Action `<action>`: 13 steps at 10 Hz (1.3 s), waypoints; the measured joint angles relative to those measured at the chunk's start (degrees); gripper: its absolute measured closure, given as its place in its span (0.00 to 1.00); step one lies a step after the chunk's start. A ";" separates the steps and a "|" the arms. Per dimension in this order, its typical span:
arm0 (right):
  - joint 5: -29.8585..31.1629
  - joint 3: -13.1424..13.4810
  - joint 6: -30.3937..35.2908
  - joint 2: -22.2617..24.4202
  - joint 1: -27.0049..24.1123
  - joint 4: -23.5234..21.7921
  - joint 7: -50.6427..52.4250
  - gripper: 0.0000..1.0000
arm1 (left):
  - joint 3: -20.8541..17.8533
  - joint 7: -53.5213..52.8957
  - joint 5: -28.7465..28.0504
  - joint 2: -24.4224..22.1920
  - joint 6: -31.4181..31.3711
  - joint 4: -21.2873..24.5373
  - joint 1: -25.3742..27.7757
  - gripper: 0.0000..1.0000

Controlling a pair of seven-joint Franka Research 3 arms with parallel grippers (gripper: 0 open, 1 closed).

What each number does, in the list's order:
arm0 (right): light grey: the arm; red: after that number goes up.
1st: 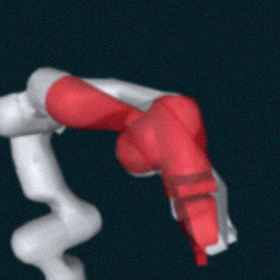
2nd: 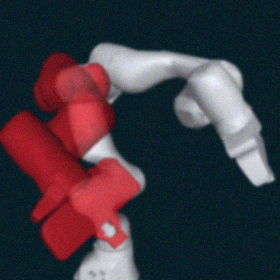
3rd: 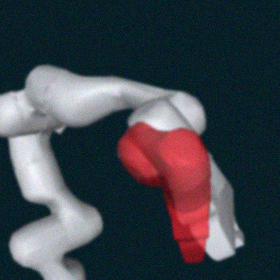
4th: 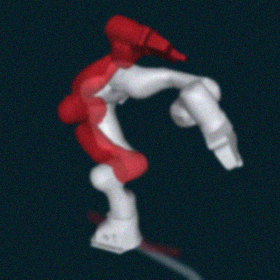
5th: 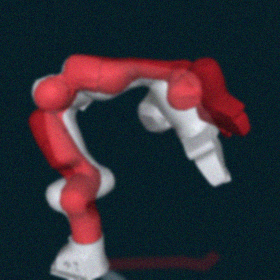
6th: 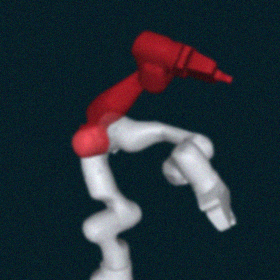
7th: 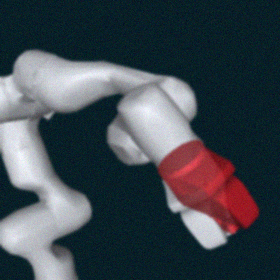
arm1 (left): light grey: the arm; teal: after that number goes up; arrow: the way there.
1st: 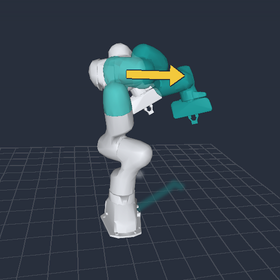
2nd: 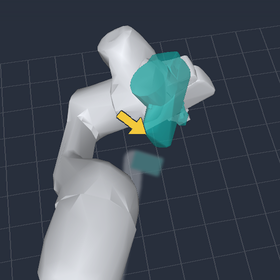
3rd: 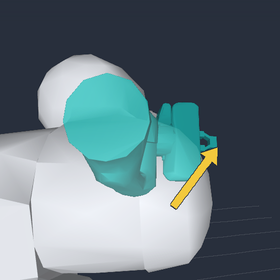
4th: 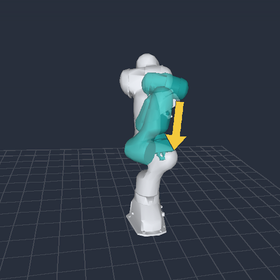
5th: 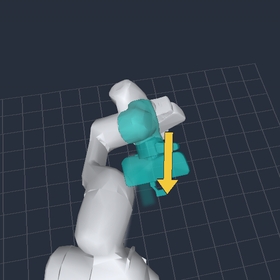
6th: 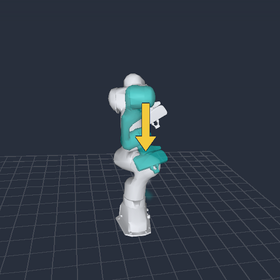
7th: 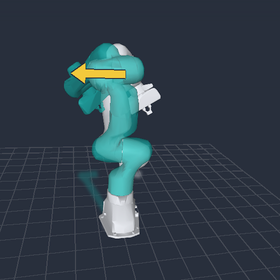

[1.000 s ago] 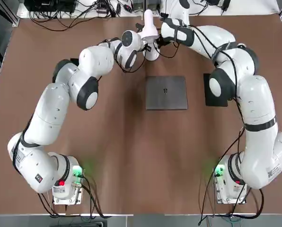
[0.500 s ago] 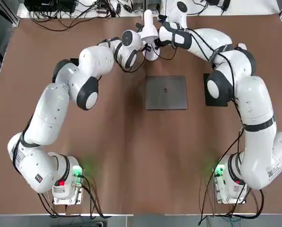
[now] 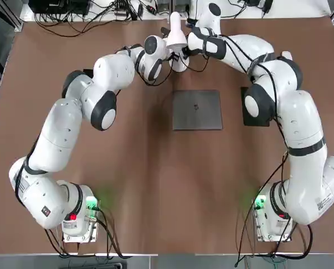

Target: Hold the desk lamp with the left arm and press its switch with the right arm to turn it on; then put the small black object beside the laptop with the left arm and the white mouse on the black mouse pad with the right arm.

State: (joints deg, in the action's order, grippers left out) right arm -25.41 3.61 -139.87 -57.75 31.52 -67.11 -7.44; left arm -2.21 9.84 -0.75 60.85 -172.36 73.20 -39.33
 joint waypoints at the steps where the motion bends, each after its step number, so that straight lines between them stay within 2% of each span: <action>1: 0.01 0.00 -0.19 -0.01 0.16 0.00 -0.02 0.99 | -0.04 -0.01 0.00 -0.02 0.07 0.00 0.00 0.85; 10: -0.05 0.03 -1.59 -0.29 0.91 0.11 -3.96 0.99 | -0.04 -0.94 0.00 -0.12 -0.35 0.33 0.30 0.85; 13: -0.05 0.20 4.00 -0.06 0.72 1.62 -4.84 0.99 | -0.08 -0.94 0.00 -0.16 0.10 0.20 0.28 0.85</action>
State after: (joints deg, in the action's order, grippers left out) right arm -25.46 3.80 -135.87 -57.81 32.24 -65.49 -12.28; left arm -2.29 8.90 -0.75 60.68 -172.26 73.40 -39.05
